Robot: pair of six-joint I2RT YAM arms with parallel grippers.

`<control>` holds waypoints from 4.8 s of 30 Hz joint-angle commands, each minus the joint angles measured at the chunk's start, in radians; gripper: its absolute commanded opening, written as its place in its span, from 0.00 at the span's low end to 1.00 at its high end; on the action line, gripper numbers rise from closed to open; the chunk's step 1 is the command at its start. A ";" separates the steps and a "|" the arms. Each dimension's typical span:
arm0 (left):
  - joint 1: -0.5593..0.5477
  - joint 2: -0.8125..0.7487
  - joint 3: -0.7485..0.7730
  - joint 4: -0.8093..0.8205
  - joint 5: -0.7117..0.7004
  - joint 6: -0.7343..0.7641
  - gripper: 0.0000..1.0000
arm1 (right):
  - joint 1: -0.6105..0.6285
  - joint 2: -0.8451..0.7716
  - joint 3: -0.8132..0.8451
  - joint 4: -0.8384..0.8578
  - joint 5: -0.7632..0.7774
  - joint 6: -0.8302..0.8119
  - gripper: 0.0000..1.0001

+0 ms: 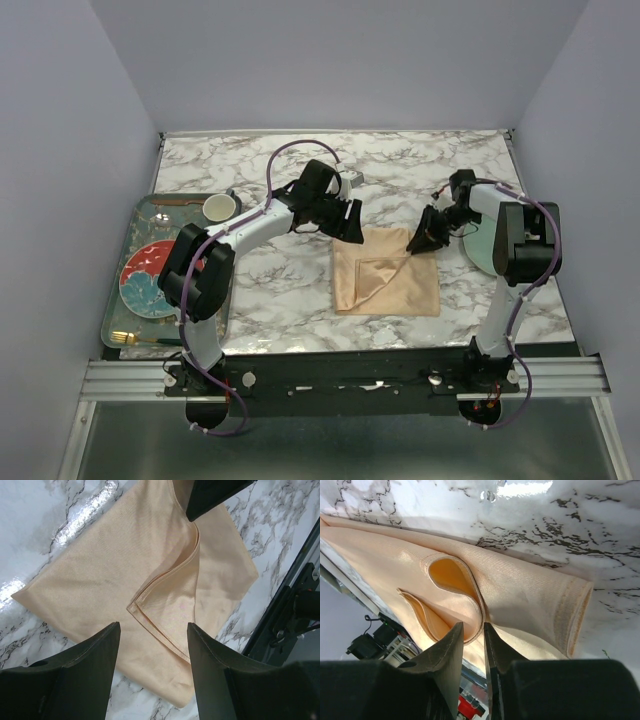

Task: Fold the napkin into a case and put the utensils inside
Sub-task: Smooth out the square-folded napkin at the center of the board.

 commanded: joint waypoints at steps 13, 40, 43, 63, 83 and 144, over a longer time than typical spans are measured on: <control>0.008 -0.013 -0.007 0.013 -0.015 -0.004 0.65 | 0.029 -0.003 -0.005 -0.020 0.001 0.013 0.28; 0.015 -0.039 -0.051 0.041 -0.012 -0.018 0.65 | -0.048 -0.131 -0.052 -0.125 0.138 -0.048 0.01; 0.015 -0.036 -0.051 0.043 -0.012 -0.021 0.65 | -0.054 -0.132 -0.049 -0.131 0.141 -0.056 0.01; 0.015 -0.033 -0.076 0.040 -0.006 -0.014 0.65 | -0.076 -0.129 -0.051 -0.149 0.211 -0.088 0.01; -0.110 0.128 0.024 0.093 -0.001 -0.050 0.63 | -0.077 -0.066 -0.031 -0.145 0.242 -0.097 0.01; -0.305 0.337 0.228 0.211 0.177 -0.185 0.00 | -0.076 -0.023 -0.014 -0.152 0.248 -0.096 0.08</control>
